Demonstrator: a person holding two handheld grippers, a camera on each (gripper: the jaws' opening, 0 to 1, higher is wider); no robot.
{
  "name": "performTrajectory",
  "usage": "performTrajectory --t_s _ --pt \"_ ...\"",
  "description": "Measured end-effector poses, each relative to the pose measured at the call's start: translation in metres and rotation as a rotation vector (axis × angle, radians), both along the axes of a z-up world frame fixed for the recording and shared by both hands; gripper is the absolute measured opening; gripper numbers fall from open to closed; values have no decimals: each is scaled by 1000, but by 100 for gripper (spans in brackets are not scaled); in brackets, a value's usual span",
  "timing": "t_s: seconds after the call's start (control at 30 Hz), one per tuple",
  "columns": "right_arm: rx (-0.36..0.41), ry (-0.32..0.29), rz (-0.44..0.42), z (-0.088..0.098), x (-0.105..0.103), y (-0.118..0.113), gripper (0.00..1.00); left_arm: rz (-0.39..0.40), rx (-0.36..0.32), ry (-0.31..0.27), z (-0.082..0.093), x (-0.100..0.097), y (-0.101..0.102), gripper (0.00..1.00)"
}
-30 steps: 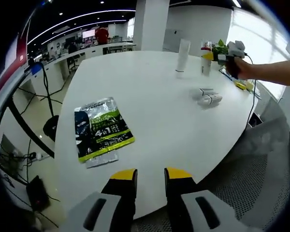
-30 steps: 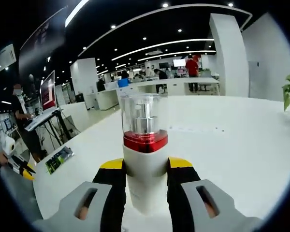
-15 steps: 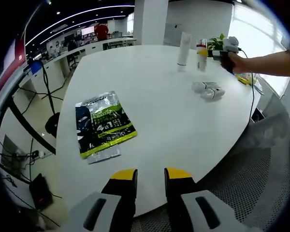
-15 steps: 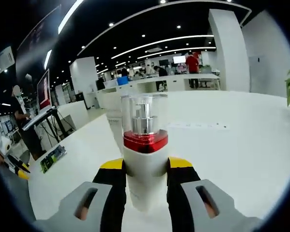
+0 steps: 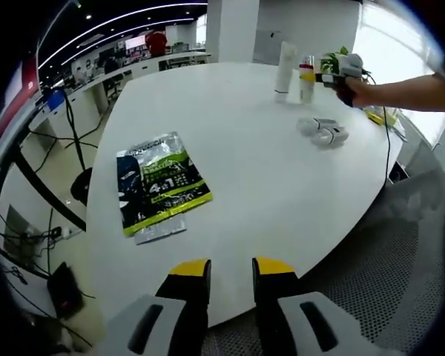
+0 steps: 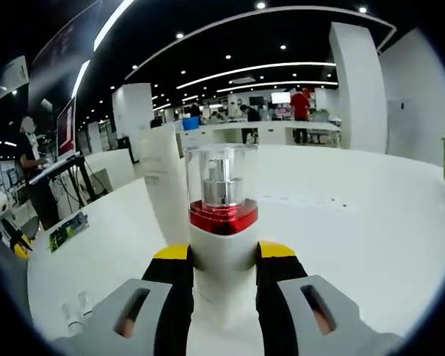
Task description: Arrange the skincare products in the storage area until every visible bottle or jar stands upright without overlapping.
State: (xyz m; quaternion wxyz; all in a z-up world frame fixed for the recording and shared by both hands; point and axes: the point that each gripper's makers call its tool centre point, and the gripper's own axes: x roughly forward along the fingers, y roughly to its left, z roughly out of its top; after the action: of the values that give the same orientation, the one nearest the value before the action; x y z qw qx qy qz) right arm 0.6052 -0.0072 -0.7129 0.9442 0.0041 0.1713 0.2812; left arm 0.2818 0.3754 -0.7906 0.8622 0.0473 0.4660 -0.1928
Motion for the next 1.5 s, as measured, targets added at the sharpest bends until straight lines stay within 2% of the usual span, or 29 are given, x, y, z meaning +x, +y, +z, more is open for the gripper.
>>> performTrajectory --t_s 0.17,0.43,0.63,0.73,0.87,1.03,1.5 --pt "-2 -32 28 -4 6 -2 28 -21 7 11 -3 -3 -3 23" --pt "-6 -79 52 -9 13 3 28 -12 17 27 -5 -4 -1 23" --pt "47 -112 28 -11 18 -4 28 -14 19 27 -5 -3 0 23" --pt "58 -138 31 -9 13 -7 29 -11 18 28 -5 -3 0 23" --pt "41 -143 42 -9 9 -6 29 -20 19 29 -5 -4 -1 23" --pt "42 -146 50 2 -5 10 29 -20 17 28 -5 -4 -2 23" --pt "36 -149 68 7 -16 17 30 -21 13 21 -4 -3 -2 23"
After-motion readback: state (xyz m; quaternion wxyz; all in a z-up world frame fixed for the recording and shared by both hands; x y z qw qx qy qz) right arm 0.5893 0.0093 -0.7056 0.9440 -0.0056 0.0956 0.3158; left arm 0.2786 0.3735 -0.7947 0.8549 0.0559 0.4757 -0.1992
